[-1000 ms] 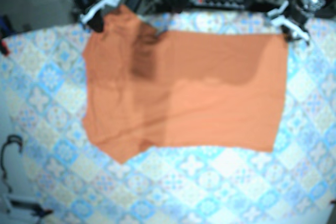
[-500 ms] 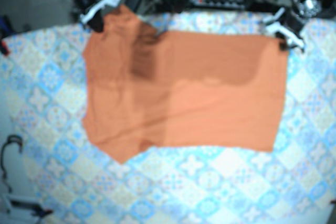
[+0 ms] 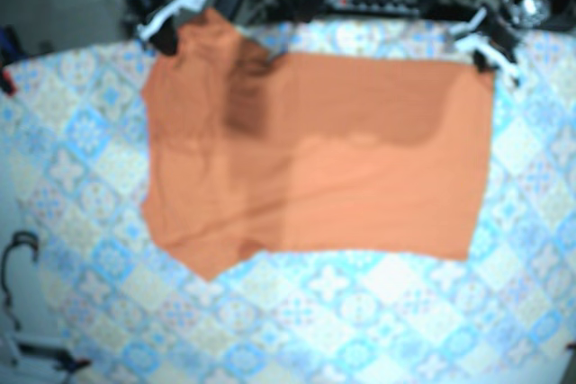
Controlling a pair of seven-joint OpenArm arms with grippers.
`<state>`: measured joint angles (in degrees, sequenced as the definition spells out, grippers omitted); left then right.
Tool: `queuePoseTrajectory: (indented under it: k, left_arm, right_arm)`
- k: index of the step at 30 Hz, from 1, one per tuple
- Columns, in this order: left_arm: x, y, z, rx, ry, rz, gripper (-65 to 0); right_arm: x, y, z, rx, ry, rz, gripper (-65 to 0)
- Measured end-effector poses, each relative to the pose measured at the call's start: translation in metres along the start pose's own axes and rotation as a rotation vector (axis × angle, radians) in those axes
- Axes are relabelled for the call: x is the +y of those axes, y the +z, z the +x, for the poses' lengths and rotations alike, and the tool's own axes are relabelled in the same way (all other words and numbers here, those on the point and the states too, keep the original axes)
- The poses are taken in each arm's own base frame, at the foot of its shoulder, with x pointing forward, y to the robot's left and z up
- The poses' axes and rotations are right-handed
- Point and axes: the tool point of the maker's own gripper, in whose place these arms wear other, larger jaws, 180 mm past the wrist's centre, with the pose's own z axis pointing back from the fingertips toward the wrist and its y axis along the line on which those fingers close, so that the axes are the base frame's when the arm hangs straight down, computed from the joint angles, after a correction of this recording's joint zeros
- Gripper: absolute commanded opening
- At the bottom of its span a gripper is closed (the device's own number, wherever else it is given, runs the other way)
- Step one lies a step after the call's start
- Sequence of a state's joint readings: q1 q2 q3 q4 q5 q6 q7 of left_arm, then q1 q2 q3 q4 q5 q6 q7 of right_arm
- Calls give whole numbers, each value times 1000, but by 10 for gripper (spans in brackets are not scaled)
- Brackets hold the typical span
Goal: Fold the T-shirt properly
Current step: 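Lift the shoulder edge with both grippers and pull it taut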
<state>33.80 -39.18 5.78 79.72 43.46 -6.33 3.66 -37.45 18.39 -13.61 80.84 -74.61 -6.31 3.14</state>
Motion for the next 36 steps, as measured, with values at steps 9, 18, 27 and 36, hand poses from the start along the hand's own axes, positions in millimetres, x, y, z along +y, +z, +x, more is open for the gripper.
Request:
queuePoseTrajectory:
  k: [9,18,27,36]
  left_arm:
    - [-2,1,0,0,-1,-3,-650]
    - [-10,16,-5,-5,-19,-37,-650]
    - [-2,29,-15,2,10,-25,-650]
    - [-23,38,-11,-14,16,-71,-650]
  right_arm:
    - [0,0,-1,15,0,-1,-650]
    - [1,4,-8,24,-4,4,-650]
    - [7,20,-18,37,-76,33,-650]
    - [25,39,-44,94,-87,102,-650]
